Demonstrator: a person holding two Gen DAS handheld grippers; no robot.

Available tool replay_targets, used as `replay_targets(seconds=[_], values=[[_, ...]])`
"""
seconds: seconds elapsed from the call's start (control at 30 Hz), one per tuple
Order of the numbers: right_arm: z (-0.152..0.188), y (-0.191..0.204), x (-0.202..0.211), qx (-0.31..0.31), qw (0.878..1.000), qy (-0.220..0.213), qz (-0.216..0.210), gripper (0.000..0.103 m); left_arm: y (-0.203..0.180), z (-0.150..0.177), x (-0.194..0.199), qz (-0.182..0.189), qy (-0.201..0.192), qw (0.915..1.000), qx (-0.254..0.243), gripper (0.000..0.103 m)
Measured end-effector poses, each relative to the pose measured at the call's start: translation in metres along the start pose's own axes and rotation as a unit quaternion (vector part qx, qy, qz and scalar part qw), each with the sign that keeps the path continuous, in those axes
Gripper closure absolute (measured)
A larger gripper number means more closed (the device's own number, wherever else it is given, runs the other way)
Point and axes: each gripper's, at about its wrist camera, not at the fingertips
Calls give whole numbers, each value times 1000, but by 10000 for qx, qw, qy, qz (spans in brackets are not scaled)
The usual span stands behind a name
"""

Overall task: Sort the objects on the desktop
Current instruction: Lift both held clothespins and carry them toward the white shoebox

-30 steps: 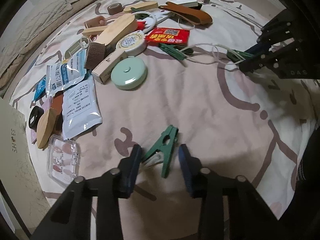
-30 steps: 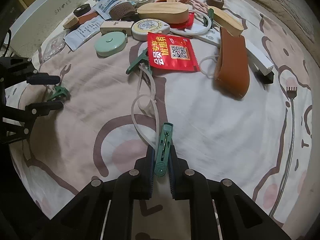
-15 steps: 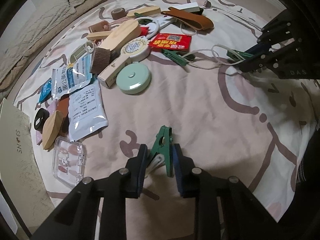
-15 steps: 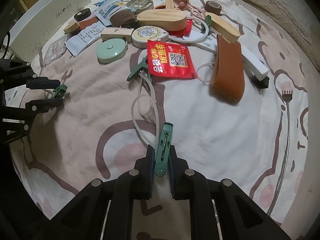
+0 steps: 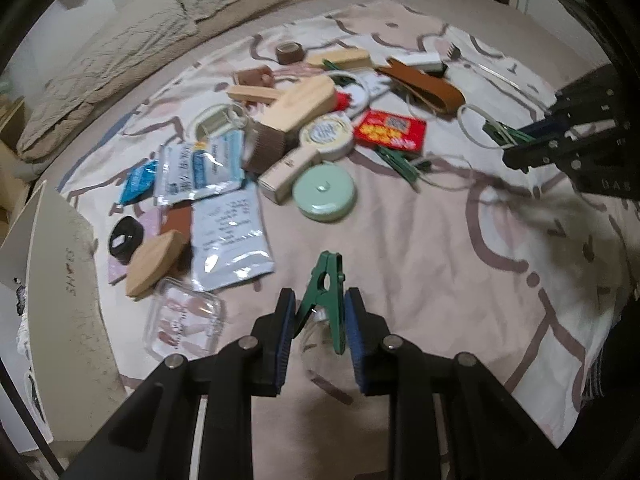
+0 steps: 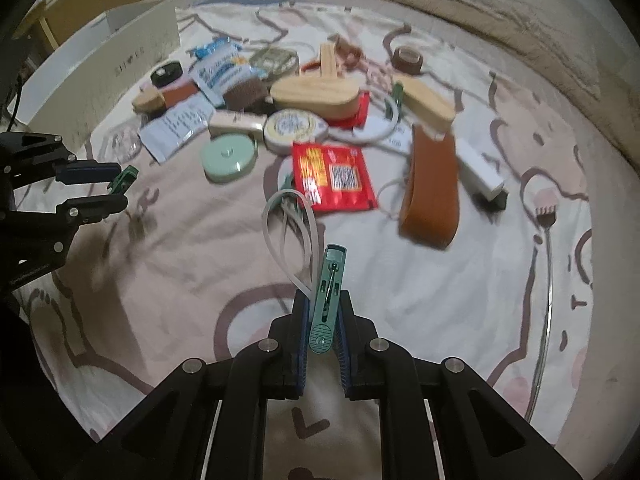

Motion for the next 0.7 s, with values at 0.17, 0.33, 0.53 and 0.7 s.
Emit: replay_targets(seconds=[0.17, 0.33, 0.53, 0.7], values=[[-11, 1, 16, 63, 9991, -416, 19, 90, 14, -4, 17, -109, -270, 9993, 230, 78], [-25, 6, 29, 95, 9967, -806, -7, 90, 29, -8, 32, -220, -497, 9974, 474, 78], [-36, 21, 43, 154, 9923, -1231, -59, 90, 47, -10, 51, -362, -773, 9935, 758, 78], [-49, 35, 50, 268, 9869, -1576, -204, 90, 58, -11, 63, -499, -984, 9903, 848, 78]])
Point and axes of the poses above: each gripper's, at about its wrist camera, not at the fingertips, and x roughly against the way its jaws point, y to its left, z to its underside, and after that the axes turned 5 degrees about -x, right-handed
